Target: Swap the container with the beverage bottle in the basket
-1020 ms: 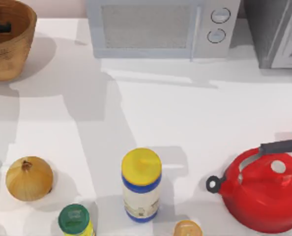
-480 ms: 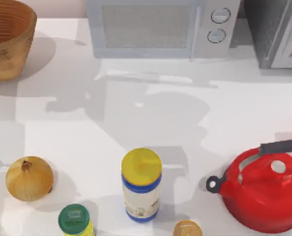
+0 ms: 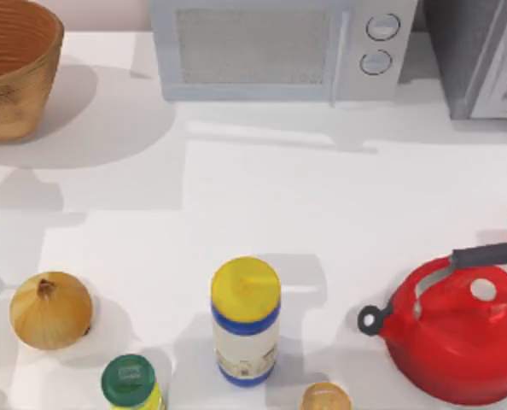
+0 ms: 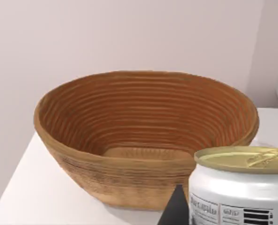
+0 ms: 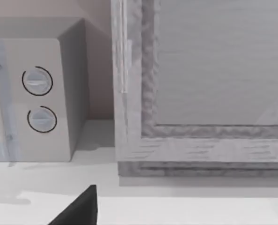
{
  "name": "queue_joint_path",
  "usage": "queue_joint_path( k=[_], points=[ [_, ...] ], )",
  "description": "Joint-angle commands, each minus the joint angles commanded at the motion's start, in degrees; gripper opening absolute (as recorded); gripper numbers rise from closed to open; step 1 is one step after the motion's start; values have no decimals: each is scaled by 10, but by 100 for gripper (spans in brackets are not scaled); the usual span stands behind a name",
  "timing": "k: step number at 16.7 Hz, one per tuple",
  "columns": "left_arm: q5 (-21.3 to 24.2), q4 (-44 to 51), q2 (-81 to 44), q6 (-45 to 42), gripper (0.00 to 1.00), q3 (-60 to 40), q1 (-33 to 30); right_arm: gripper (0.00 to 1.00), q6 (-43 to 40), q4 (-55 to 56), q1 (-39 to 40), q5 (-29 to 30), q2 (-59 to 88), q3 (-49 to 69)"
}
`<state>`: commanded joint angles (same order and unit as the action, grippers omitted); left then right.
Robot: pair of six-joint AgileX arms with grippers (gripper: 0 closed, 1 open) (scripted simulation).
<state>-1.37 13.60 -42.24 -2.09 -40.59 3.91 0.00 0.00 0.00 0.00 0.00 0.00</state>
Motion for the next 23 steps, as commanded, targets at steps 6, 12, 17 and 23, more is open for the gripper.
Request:
queue_joint_path(
  k=[6,12,17,23],
  points=[
    [6,-105,320,17,0,306,-27,100,0,0,0,0,0,0],
    [14,-136,422,21,0,406,-39,100,0,0,0,0,0,0],
    [13,-135,420,20,0,406,-37,100,0,0,0,0,0,0],
    [59,-190,311,20,0,354,-41,100,0,0,0,0,0,0]
  ],
)
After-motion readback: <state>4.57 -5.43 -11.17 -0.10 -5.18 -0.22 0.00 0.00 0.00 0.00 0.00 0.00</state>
